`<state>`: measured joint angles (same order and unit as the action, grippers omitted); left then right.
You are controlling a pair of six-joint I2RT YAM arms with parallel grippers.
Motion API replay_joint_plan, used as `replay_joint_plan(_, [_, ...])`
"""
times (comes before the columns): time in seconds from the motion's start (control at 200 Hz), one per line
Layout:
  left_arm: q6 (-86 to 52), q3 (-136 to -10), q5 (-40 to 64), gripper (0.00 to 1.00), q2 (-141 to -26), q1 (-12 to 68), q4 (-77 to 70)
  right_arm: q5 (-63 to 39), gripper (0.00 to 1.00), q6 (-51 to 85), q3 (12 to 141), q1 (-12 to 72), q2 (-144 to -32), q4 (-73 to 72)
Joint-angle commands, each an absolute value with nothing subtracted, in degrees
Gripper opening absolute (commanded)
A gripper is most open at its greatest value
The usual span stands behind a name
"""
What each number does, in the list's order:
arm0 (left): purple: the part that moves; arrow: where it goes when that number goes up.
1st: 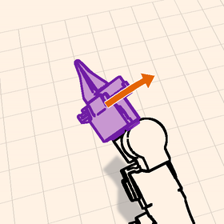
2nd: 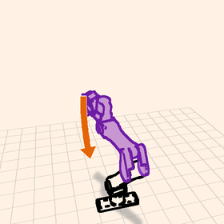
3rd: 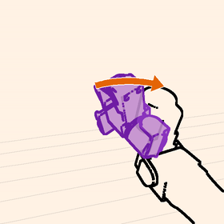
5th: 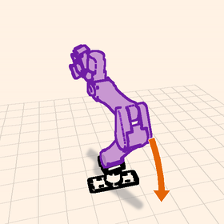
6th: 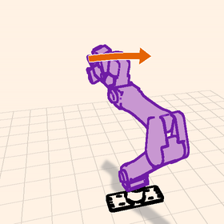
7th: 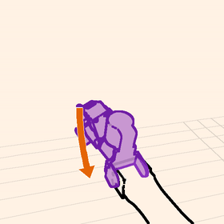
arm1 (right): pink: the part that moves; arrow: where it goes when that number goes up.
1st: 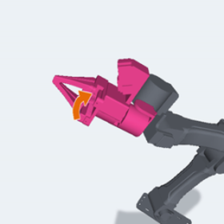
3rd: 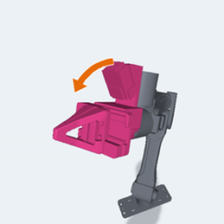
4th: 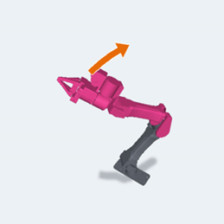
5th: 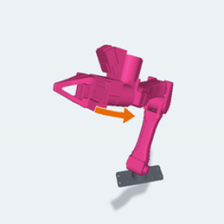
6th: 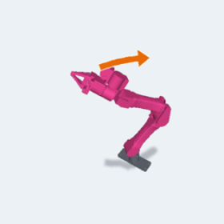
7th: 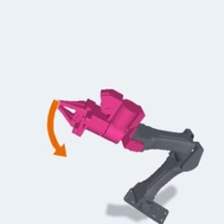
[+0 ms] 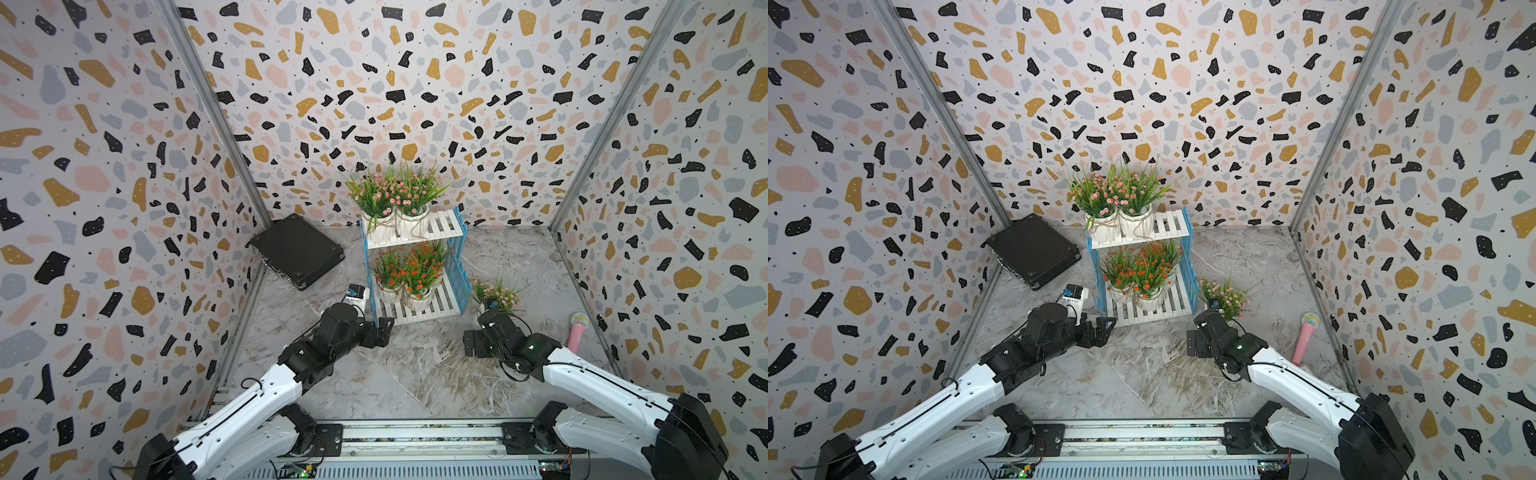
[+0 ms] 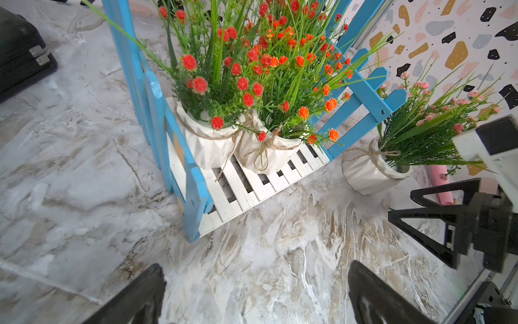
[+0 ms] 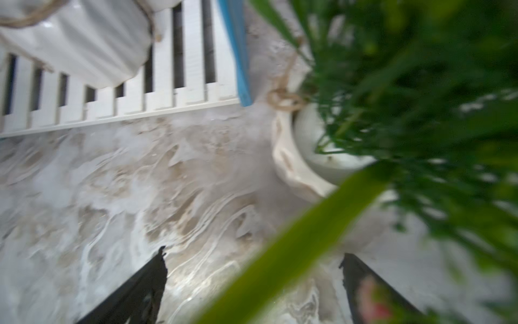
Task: Place the baby's breath potted plants on the rack by color
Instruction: Pick up the baby's breath potted plant from the center of the board.
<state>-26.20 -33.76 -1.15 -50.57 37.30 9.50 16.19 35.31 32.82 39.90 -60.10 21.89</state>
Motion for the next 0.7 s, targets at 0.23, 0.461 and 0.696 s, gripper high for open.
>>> replay_joint_plan(0.23, [-25.88,-32.56,-0.79,1.00,-50.10,37.61,5.02,25.53,0.99,31.45,28.83,34.91,-64.17,1.27])
replay_joint_plan(0.461, [-25.41,-32.10,-0.79,1.00,-48.83,37.61,5.10,25.38,0.99,27.96,25.15,31.21,-67.32,-12.64])
replay_joint_plan(0.696, [-25.10,-32.26,-0.70,1.00,-48.66,37.62,5.01,26.45,0.99,24.36,23.28,28.86,-68.92,-21.67])
